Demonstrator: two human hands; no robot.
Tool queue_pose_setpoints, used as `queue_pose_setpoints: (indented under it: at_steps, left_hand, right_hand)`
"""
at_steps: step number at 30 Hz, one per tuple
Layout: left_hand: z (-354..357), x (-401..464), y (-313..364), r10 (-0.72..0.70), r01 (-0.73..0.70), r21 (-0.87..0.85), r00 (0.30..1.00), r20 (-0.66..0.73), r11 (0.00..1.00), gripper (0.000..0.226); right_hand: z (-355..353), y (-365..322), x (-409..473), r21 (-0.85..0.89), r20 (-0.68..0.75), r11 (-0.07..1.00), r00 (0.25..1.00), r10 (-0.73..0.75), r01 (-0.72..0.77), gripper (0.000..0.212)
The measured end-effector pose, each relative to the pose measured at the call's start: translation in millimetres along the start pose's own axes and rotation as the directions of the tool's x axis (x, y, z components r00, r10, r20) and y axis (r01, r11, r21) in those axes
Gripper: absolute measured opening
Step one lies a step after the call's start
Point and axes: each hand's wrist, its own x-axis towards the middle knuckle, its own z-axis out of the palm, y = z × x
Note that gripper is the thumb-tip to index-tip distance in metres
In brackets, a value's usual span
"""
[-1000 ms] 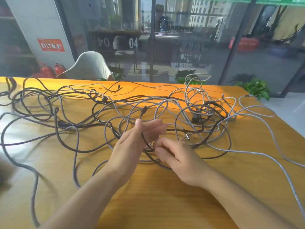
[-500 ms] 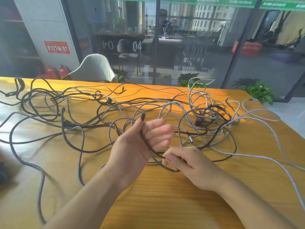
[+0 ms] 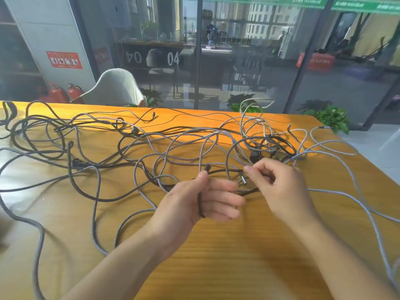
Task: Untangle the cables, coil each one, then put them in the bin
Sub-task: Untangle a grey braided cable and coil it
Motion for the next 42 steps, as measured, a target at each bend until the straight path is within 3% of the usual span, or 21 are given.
queue_pose_setpoints:
  at_steps: [3,7,13,16,23,26,31,37,42]
  left_hand:
    - [4.4,2.0,-14.6,0.010,-0.008,0.161,1.000,-0.013,0.987,0.055]
    - [8.2,1.8,-18.1,0.051,-0.046,0.299,0.999,-0.011,0.953,0.053]
    - [13.9,3.6,-19.1,0.071,-0.050,0.222,0.994,-0.087,0.974,0.058]
    - [10.9,5.0,-19.0,0.079,-0.068,0.085,0.988,-0.133,0.994,0.054]
    - [4.4,5.3,-7.8,0.148,-0.155,-0.022,0.971,-0.189,0.988,0.053]
    - [-2.6,7.1,6.5,0.165,-0.207,-0.167,0.958,-0.236,0.964,0.055]
    - [-11.4,1.6,21.2,0.139,-0.207,-0.237,0.952,-0.273,0.949,0.056]
    - [-15.8,-6.6,34.6,0.137,-0.179,-0.287,0.978,-0.160,0.941,0.042]
    - [-28.3,-12.3,43.2,0.077,-0.072,-0.258,0.997,0.011,0.963,0.047]
  right_hand:
    - [11.4,-21.4,-7.9,0.073,-0.128,0.996,0.991,-0.045,0.055,0.029]
    - [19.4,-33.9,-17.5,0.151,-0.099,0.982,0.990,-0.102,0.116,0.026]
    - [31.9,-39.5,-26.5,0.193,0.032,0.960,0.976,-0.214,0.204,0.016]
    - [36.5,-38.5,-29.5,0.230,0.040,0.949,0.972,-0.230,0.215,0.014]
    - [38.4,-43.2,-29.3,0.369,0.210,0.928,0.969,-0.132,0.047,0.012]
    - [31.5,-28.5,-20.4,0.262,0.314,0.965,0.943,-0.113,0.029,0.005]
    - [6.4,14.8,0.7,0.075,0.469,0.995,0.883,0.022,-0.064,0.026]
    - [-12.6,72.3,17.4,-0.109,0.394,0.994,0.918,0.044,-0.001,0.029]
    - [-10.0,87.9,24.5,-0.158,0.268,0.986,0.960,0.086,-0.045,0.033]
